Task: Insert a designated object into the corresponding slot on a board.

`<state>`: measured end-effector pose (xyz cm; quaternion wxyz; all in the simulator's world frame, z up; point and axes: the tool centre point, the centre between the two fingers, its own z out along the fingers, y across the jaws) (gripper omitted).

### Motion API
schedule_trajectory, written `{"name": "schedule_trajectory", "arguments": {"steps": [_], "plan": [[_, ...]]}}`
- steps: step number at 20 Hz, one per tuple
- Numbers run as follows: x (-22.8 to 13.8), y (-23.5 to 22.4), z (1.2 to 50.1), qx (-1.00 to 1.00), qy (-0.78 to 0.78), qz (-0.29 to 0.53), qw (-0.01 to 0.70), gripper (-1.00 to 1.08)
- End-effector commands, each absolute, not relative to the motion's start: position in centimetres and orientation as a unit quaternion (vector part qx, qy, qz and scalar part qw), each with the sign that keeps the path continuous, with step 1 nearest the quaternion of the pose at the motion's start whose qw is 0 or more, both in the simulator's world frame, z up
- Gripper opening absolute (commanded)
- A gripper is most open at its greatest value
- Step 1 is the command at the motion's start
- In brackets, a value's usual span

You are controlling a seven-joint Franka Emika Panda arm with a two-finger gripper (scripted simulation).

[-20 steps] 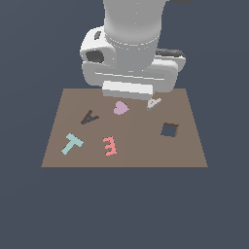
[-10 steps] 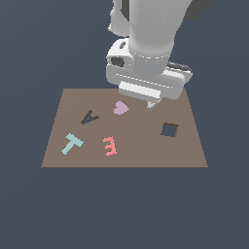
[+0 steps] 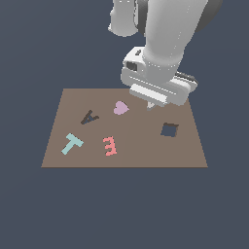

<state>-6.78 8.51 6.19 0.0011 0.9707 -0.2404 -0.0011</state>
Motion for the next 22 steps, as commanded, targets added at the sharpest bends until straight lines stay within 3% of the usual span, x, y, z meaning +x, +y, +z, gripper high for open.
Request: {"name": "schedule_trajectory", "arguments": {"steps": [1,21,22], "plan": [[-6.9,9.1,5.7,0.967,-0.254,0.000,0.001,1.00],[-7.0,9.9,3.0,0.963,-0.270,0.000,0.000,1.00],[-7.0,9.9,3.0,0.963,-0.270,0.000,0.000,-1.00]]}}
